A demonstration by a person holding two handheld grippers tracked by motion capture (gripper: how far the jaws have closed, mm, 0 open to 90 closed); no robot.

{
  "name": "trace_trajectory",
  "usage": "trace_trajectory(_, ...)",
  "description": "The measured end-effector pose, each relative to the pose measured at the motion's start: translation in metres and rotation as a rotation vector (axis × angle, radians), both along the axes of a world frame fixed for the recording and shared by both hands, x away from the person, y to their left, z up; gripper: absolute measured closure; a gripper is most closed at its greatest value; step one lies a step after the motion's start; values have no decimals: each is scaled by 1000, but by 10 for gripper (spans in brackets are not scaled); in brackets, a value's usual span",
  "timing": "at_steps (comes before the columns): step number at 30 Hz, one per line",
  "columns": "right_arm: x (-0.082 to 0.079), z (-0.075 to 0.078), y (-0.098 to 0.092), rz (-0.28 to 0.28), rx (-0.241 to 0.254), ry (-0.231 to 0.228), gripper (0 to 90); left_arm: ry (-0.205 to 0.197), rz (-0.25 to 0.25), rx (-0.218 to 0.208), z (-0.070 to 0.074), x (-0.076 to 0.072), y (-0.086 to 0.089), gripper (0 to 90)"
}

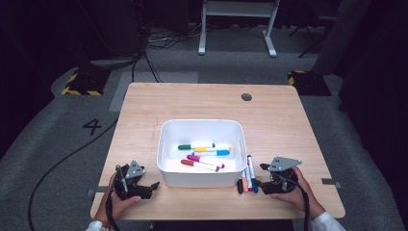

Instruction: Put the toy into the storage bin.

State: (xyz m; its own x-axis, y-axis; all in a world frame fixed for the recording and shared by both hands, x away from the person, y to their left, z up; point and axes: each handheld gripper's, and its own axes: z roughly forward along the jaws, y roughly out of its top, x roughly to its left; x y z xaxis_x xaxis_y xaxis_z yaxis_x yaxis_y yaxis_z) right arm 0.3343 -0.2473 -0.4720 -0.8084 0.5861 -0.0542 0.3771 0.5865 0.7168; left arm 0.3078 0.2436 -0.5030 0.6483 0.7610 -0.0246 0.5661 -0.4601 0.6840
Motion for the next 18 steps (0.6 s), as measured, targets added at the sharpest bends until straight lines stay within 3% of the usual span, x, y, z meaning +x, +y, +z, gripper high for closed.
trace_trajectory(8, 2, -9, 0, -14, -18, 18, 335, -1, -1, 1, 0, 0, 0, 154)
trace_trajectory(14, 2, -14, -11, -61, -24, 20, 355, -2, -1, 2, 0, 0, 0, 153)
trace_trajectory(18, -1, -20, -26, -127, -29, 17, 383, -2, -1, 2, 0, 0, 0, 153)
